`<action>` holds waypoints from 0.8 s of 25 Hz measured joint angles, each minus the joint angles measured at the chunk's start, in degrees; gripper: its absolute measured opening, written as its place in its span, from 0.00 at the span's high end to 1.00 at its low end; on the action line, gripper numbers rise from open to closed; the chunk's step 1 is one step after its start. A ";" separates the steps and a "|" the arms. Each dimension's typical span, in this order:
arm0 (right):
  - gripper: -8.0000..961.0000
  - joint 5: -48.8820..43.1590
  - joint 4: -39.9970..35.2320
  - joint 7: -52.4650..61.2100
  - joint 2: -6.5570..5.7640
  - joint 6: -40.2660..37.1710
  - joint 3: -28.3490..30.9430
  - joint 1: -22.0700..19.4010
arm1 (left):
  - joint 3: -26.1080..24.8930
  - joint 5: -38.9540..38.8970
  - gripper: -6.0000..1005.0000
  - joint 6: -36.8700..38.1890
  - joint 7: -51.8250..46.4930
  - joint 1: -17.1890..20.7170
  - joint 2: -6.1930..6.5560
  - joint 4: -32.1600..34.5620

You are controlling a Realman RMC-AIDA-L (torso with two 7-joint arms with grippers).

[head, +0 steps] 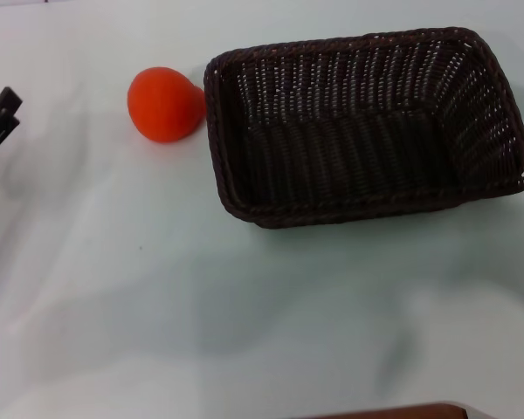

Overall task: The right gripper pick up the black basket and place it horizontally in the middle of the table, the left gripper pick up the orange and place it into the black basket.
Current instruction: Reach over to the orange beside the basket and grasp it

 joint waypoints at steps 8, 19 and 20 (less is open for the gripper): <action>0.30 4.86 2.13 -6.03 0.67 -2.65 0.03 0.54 | 1.85 5.33 0.11 3.50 -0.60 -1.98 -0.40 -3.12; 0.30 10.02 10.33 -12.59 -0.33 -10.36 1.37 -0.59 | 2.20 18.74 0.12 11.54 -5.74 -8.19 -1.54 -3.24; 0.30 10.16 10.42 -13.37 -0.18 -11.37 1.80 -0.89 | 2.20 19.44 0.12 12.23 -5.74 -8.65 -1.74 -3.26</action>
